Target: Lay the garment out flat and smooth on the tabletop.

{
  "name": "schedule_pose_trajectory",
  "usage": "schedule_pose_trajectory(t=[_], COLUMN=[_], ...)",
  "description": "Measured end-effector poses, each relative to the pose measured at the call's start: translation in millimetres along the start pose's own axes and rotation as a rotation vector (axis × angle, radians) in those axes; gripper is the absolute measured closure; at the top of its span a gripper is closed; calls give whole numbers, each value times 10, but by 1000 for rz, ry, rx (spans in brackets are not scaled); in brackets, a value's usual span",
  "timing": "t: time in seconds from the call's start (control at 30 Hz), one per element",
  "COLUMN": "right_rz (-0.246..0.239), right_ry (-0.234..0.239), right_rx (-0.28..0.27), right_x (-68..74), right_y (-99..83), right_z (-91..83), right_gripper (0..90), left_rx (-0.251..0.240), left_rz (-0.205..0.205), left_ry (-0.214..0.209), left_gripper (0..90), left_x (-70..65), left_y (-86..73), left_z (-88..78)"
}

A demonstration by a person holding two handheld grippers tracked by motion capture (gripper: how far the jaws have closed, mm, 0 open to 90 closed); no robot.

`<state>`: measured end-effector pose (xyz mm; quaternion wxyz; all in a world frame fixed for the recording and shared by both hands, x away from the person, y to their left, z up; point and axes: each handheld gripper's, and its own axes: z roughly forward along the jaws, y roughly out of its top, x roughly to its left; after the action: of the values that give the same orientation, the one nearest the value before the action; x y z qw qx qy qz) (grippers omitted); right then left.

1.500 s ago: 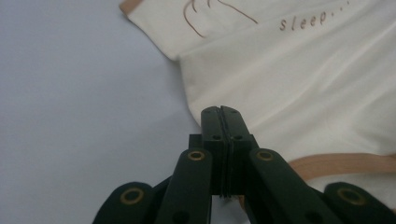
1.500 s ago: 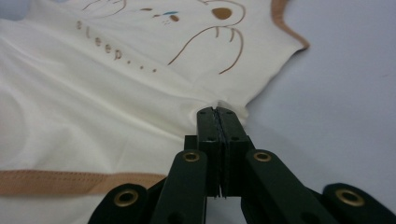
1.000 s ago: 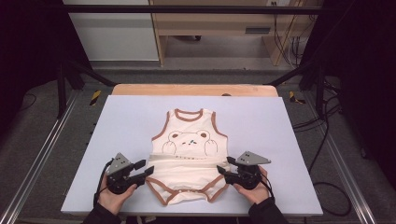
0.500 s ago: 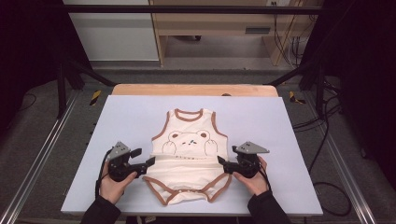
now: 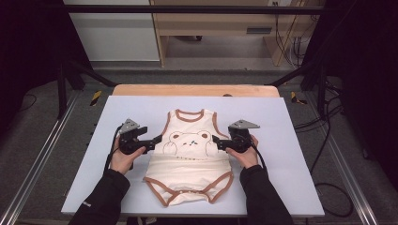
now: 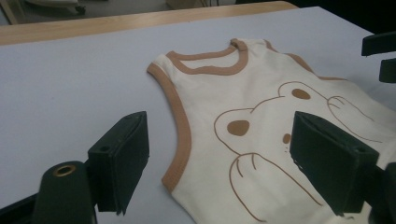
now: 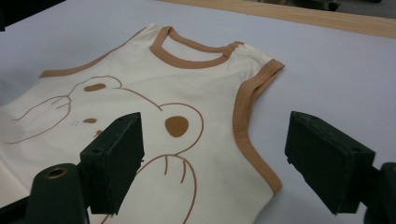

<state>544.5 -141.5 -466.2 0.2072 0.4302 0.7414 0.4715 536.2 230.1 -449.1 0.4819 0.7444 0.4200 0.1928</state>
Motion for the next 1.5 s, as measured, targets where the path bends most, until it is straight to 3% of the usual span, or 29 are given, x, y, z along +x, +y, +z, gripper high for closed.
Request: schedule_pose_trajectory(t=[0.17, 0.3, 0.47, 0.53, 0.63, 0.83, 0.93, 1.1, 1.3, 1.5], right_rz=[3, 3, 7, 14, -7, -51, -48, -41, -64, -60], right_ry=[-17, -33, -51, -49, -45, -48, -64, -48, -48, -86], right_rx=[24, 49, 83, 103, 97, 156, 160, 182, 184, 122], right_x=[-63, -107, -164, -179, -172, -107, -108, -112, -98, -176], right_y=[67, 93, 69, 70, 86, 101, 114, 146, 183, 326], right_z=[208, 362, 538, 571, 578, 653, 664, 668, 687, 696], right_gripper=[219, 241, 310, 355, 433, 567, 641, 829, 859, 859], left_rx=[26, 42, 73, 86, 98, 128, 151, 163, 155, 113], left_rz=[0, -32, -15, -3, -8, -24, -33, -32, -11, -4], left_ry=[20, 25, 57, 74, 85, 95, 94, 118, 160, 208], left_gripper=[197, 199, 244, 305, 411, 606, 688, 810, 878, 882], left_x=[74, 121, 106, 108, 120, 124, 120, 84, 71, 151], left_y=[57, 106, 117, 98, 68, 38, 38, 46, 105, 328], left_z=[263, 455, 655, 702, 742, 779, 798, 818, 839, 907])
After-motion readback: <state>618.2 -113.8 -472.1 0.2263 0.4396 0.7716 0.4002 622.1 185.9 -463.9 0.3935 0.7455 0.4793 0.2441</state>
